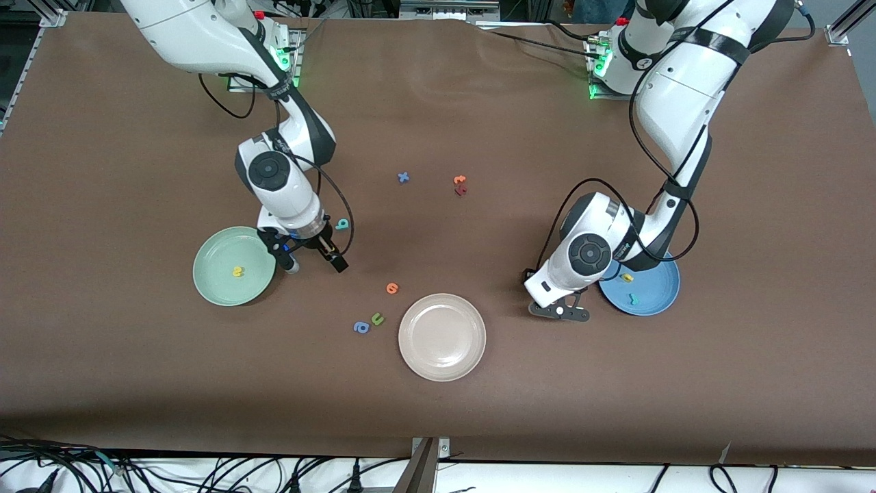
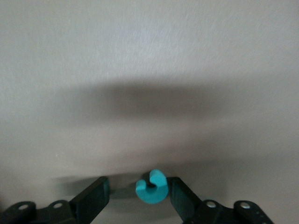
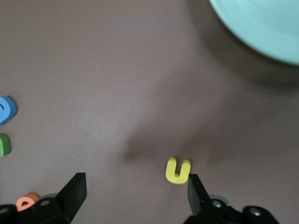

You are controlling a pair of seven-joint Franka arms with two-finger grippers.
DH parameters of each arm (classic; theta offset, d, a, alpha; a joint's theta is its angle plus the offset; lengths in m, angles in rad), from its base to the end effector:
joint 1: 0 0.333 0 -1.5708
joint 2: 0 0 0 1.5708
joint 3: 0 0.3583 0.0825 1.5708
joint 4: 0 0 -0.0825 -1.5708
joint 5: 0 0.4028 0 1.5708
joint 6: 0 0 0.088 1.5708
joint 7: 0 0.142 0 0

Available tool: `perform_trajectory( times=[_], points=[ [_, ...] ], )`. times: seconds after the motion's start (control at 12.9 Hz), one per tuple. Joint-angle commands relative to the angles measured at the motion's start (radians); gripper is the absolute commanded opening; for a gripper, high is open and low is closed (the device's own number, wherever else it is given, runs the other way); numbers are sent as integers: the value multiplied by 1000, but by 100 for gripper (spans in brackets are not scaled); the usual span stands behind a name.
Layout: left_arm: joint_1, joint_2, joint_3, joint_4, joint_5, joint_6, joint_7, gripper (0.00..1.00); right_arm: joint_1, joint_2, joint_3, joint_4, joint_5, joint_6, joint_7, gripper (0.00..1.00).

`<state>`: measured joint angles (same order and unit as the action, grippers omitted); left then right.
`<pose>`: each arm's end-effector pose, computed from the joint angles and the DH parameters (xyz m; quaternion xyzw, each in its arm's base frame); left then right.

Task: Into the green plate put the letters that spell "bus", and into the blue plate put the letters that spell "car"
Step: 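Grasp the cyan c with the left gripper while the right gripper grasps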

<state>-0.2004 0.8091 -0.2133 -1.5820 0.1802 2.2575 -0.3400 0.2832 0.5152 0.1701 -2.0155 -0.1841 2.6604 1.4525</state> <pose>0.6721 -0.2659 0.1395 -0.9959 0.0701 0.0562 0.0089 0.5877 0.2857 0.1967 -0.9047 0.4201 -0.0469 0.0535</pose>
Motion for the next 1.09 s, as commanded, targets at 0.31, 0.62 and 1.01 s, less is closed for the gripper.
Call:
perform_trajectory(
  times=[0.31,0.62,1.01],
  points=[
    [3,8,-14,-7,19,-13,-16,57,-2,20,-4,21,2,-109,46,77],
    [6,7,-24,-1,19,23,-16,58,-2,26,-4,21,3,-123,49,76],
    [18,7,-24,0,19,33,-4,56,-4,48,-3,21,5,-114,51,73]
  ],
)
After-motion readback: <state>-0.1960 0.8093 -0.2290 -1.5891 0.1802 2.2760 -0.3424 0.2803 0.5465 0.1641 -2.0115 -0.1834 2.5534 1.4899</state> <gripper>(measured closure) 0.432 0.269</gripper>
